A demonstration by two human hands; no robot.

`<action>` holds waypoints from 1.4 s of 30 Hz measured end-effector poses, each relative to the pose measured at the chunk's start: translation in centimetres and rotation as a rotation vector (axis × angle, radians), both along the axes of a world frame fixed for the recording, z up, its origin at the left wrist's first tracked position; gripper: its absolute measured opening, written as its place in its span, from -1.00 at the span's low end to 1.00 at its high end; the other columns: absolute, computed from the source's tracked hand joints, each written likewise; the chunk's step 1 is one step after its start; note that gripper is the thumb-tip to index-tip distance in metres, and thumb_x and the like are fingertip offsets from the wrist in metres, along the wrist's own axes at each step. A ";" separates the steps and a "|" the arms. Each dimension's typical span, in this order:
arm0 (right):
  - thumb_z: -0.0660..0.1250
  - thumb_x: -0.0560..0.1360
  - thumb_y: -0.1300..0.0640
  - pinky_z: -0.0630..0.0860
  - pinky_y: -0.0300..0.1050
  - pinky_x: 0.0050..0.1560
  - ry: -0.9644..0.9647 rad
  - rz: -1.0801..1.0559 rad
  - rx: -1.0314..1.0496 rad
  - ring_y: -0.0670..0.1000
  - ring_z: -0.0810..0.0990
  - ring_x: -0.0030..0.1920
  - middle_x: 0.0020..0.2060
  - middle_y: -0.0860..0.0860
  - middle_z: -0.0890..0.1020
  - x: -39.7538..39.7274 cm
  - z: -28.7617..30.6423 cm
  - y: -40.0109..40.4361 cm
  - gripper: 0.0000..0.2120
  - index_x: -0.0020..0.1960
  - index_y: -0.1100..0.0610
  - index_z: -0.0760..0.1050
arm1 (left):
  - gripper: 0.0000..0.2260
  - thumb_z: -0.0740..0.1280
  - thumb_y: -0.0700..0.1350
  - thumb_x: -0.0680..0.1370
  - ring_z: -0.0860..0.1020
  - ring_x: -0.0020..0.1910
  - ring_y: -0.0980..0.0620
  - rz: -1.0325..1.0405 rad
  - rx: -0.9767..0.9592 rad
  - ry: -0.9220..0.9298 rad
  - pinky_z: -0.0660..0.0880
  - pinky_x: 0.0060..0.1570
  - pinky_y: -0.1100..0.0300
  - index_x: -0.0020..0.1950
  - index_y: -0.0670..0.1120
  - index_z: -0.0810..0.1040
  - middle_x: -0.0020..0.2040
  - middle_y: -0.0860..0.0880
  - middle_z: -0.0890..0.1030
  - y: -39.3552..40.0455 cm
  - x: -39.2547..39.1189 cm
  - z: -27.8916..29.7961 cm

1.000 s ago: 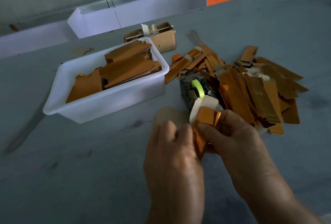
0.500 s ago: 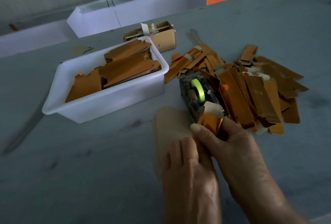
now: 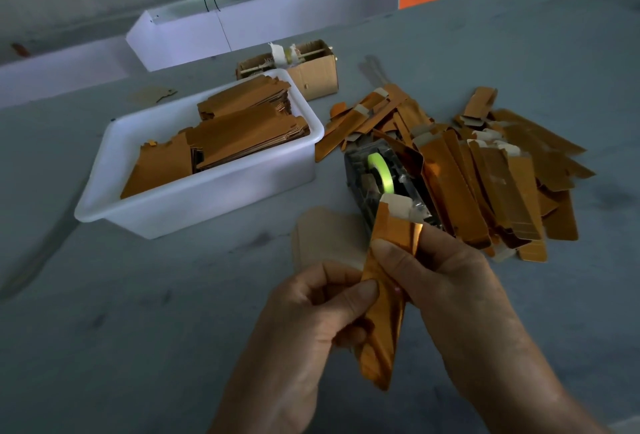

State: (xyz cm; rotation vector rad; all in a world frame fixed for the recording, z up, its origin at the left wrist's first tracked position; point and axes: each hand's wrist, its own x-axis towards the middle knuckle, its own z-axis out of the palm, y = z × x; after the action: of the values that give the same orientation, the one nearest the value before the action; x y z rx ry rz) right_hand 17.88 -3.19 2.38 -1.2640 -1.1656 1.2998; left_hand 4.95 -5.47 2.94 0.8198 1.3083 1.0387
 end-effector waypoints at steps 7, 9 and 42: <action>0.32 0.48 0.06 0.38 -0.37 -0.44 -0.326 -0.300 0.205 -0.23 0.52 -0.40 -0.36 -0.08 0.59 4.7 0.6 2.6 -0.90 -0.19 -0.07 0.56 | -0.96 0.43 -0.19 0.20 0.57 -0.43 0.13 0.334 0.008 -0.199 0.49 -0.50 0.37 -0.37 -0.11 0.66 -0.34 -0.07 0.64 1.7 -0.3 0.0; 0.32 0.50 0.07 0.32 -0.42 -0.52 -0.416 -0.238 0.170 -0.32 0.49 -0.44 -0.39 -0.10 0.57 5.3 0.4 3.2 -0.87 -0.21 -0.09 0.55 | -0.97 0.43 -0.21 0.20 0.60 -0.40 0.13 0.361 -0.010 -0.239 0.52 -0.47 0.34 -0.40 -0.09 0.65 -0.32 -0.07 0.65 1.9 -0.2 0.1; 0.36 0.43 0.06 0.32 -0.37 -0.18 -0.544 -0.192 0.153 -0.14 0.45 0.02 0.08 -0.19 0.46 3.3 -1.1 2.2 -0.86 -0.29 -0.07 0.49 | -0.92 0.38 -0.25 0.48 0.60 -0.33 0.11 0.185 -0.067 -0.238 0.54 -0.38 0.35 -0.22 -0.17 0.62 -0.29 -0.08 0.64 3.0 2.3 0.0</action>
State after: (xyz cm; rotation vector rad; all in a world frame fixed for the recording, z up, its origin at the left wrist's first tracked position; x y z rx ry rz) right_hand 21.18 -0.97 1.29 -1.6225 -1.4410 0.7256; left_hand 7.28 -2.51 2.96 0.5136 1.2228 1.1931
